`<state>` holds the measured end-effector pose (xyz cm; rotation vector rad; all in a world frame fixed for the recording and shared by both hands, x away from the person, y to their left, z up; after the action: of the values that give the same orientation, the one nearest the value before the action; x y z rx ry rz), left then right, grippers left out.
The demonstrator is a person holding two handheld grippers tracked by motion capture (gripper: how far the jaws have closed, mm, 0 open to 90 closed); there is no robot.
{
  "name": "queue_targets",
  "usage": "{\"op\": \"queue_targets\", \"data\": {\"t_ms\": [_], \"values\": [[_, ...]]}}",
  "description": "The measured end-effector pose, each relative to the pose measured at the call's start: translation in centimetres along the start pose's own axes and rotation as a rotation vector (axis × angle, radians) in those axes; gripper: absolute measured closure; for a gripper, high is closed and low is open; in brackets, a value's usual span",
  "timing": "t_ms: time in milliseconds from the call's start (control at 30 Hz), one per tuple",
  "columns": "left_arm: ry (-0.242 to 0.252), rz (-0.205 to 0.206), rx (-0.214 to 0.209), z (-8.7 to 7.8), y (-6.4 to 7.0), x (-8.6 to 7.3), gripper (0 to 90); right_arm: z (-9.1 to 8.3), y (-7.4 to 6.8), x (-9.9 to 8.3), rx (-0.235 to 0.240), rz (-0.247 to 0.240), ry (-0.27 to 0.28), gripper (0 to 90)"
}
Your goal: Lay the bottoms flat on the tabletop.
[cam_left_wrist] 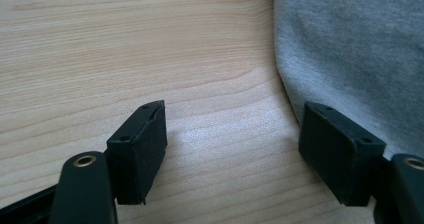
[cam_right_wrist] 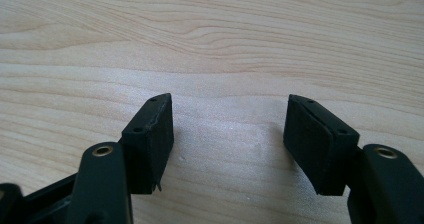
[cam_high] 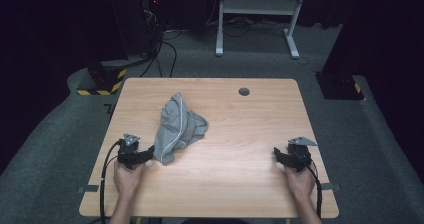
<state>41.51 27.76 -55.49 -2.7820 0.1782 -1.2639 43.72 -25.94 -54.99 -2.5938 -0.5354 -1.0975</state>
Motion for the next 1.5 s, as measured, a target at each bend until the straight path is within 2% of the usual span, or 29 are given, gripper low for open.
{"op": "queue_targets", "data": {"t_ms": [233,433,600,667,733,800,933,1067,1200,1400,1500], "values": [[-0.002,-0.026,0.022,0.1,0.1,0.1,28.8,0.0,0.0,0.0,0.0,0.0,0.0,36.2],[-0.003,-0.022,0.019,0.1,-0.1,0.1,31.6,0.0,0.0,0.0,0.0,0.0,0.0,36.2],[0.004,-0.061,-0.013,-0.2,-0.4,0.4,28.1,0.0,0.0,0.0,0.002,-0.006,-0.001,35.8],[0.036,-0.085,-0.034,-0.7,-0.4,0.9,27.7,0.0,0.0,0.0,0.001,-0.004,-0.001,35.9],[0.05,-0.088,-0.057,-1.5,-0.1,1.6,25.1,0.0,0.0,0.0,0.002,-0.006,-0.001,35.8],[0.053,-0.072,-0.077,-1.9,0.3,2.2,23.3,0.0,0.0,0.0,0.002,-0.006,-0.001,35.8],[0.08,-0.072,-0.107,-2.4,1.0,2.9,22.6,0.0,0.0,0.0,0.002,-0.008,-0.001,35.8],[0.085,-0.065,-0.123,-2.4,1.6,3.2,21.5,0.0,0.0,0.0,0.002,-0.009,0.0,35.8],[0.091,-0.045,-0.15,-2.3,2.9,3.7,20.8,0.0,0.0,0.0,0.002,-0.009,0.0,35.8],[0.075,-0.027,-0.152,-2.2,4.1,4.1,20.5,0.0,0.0,0.0,0.002,-0.007,-0.001,35.8],[0.076,-0.022,-0.151,-2.1,4.2,4.4,20.4,0.0,0.0,0.0,0.002,-0.009,0.0,35.8]]}}
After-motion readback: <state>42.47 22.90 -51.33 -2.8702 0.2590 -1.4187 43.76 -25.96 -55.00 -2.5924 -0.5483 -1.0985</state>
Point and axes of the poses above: each handheld gripper's, and its own axes: z roughly forward along the jaws, x roughly out of its top, y roughly to its right, the point moved 4 cm from there along z, roughly forward along the jaws, and after that the axes turned 10 degrees about x, right-handed, at the moved point
